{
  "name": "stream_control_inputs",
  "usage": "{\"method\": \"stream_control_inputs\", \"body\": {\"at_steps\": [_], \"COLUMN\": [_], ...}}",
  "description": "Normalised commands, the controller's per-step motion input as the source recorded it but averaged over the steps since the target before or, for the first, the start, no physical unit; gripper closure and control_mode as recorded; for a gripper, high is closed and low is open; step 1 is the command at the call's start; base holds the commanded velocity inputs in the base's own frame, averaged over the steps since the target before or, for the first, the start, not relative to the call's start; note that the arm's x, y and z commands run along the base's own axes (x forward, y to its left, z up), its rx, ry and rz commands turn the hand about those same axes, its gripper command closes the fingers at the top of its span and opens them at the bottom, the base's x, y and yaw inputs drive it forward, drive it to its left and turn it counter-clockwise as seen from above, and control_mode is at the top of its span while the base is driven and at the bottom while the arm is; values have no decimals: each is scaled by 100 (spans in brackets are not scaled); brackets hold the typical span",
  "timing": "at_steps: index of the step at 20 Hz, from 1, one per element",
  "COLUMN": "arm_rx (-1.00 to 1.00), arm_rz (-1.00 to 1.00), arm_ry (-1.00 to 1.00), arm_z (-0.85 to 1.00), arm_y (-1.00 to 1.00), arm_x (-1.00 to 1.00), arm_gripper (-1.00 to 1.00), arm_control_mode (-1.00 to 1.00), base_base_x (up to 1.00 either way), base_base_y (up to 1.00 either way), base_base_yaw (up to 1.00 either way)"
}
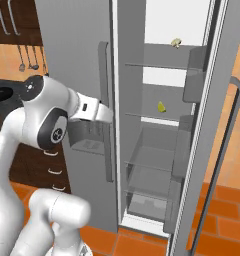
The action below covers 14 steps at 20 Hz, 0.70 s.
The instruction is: Grab a lemon wedge from the fridge and one ice cube from the ice bowl, and put them in the glass of lemonade.
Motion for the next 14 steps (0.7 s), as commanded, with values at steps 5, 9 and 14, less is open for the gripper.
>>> {"method": "stream_control_inputs", "body": {"at_steps": [5, 9, 14], "arm_rx": [1, 0, 0], "arm_rz": [3, 0, 0], "arm_ry": [4, 0, 0], "arm_z": [-1, -14, -1], "arm_y": [15, 16, 8], "arm_x": [-12, -34, -33], "arm_gripper": [-100, -100, -100], "arm_control_mode": [-100, -100, -100], "base_base_x": [0, 0, 0], "base_base_y": [0, 0, 0], "base_base_yaw": [0, 0, 0]}}
